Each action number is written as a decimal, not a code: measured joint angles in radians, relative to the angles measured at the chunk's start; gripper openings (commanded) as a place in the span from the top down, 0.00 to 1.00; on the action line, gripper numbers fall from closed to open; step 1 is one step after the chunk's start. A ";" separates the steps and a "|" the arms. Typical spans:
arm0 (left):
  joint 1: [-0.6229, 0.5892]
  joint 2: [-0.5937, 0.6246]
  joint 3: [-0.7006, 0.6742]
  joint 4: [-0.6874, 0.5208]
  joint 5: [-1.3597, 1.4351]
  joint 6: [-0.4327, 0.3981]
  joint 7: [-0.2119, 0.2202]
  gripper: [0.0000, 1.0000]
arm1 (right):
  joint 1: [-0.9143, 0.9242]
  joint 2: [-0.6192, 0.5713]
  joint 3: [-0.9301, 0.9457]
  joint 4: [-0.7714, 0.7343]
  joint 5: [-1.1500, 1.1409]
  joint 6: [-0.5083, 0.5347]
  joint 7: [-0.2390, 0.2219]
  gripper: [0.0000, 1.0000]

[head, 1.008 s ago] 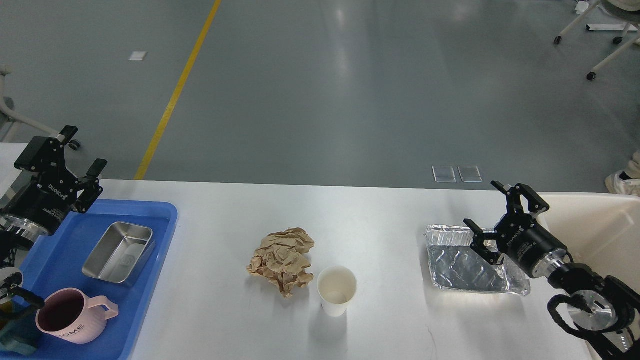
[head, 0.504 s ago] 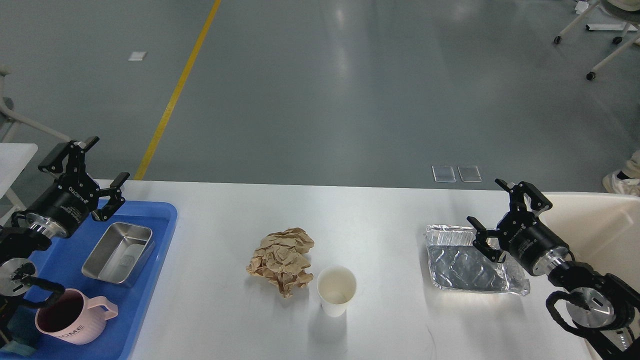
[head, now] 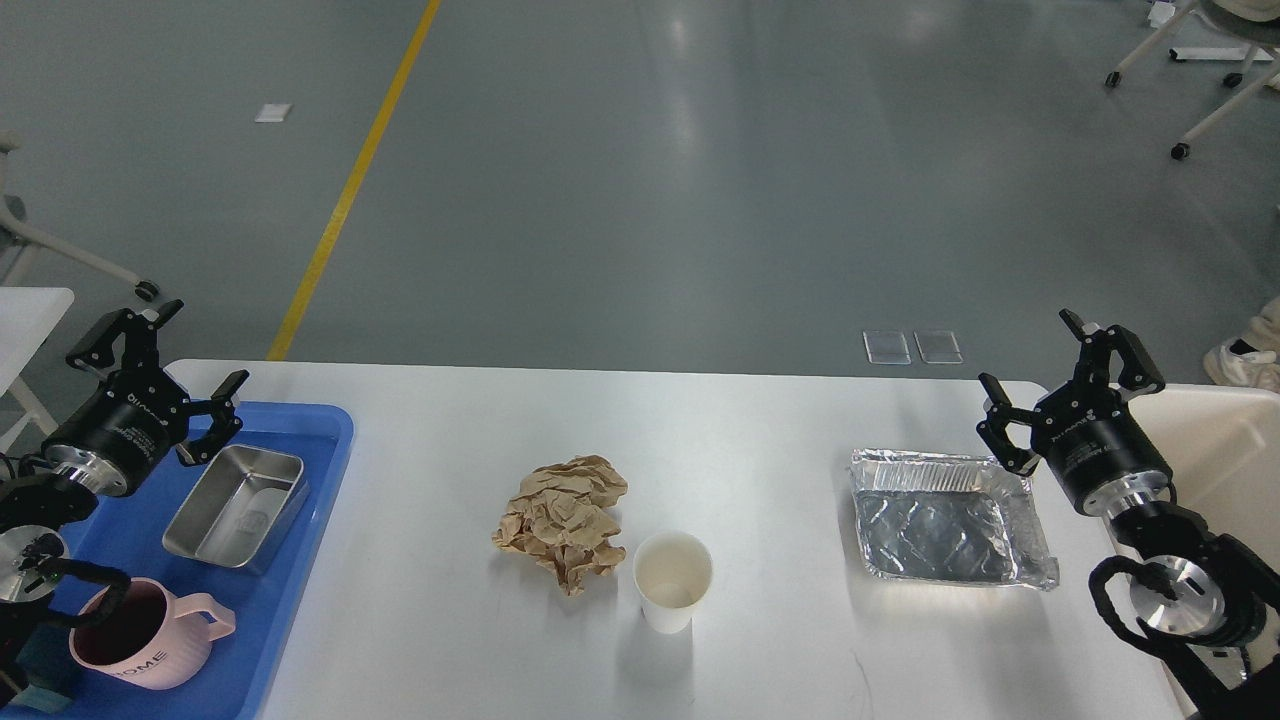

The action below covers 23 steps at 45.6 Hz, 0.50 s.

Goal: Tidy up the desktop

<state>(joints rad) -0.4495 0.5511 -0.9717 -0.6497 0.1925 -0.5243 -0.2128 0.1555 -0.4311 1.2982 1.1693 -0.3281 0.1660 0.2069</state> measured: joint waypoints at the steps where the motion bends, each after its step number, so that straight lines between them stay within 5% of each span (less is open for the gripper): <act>1: 0.001 -0.001 0.004 0.000 0.000 0.004 -0.002 0.03 | 0.001 -0.002 0.002 0.000 0.000 -0.004 0.001 0.00; 23: 0.000 -0.005 -0.001 -0.002 0.001 0.009 -0.005 0.03 | 0.012 -0.083 0.068 -0.054 0.010 -0.014 0.005 0.00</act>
<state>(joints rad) -0.4499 0.5462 -0.9727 -0.6519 0.1938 -0.5155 -0.2182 0.1679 -0.5139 1.3661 1.1157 -0.3185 0.1515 0.2117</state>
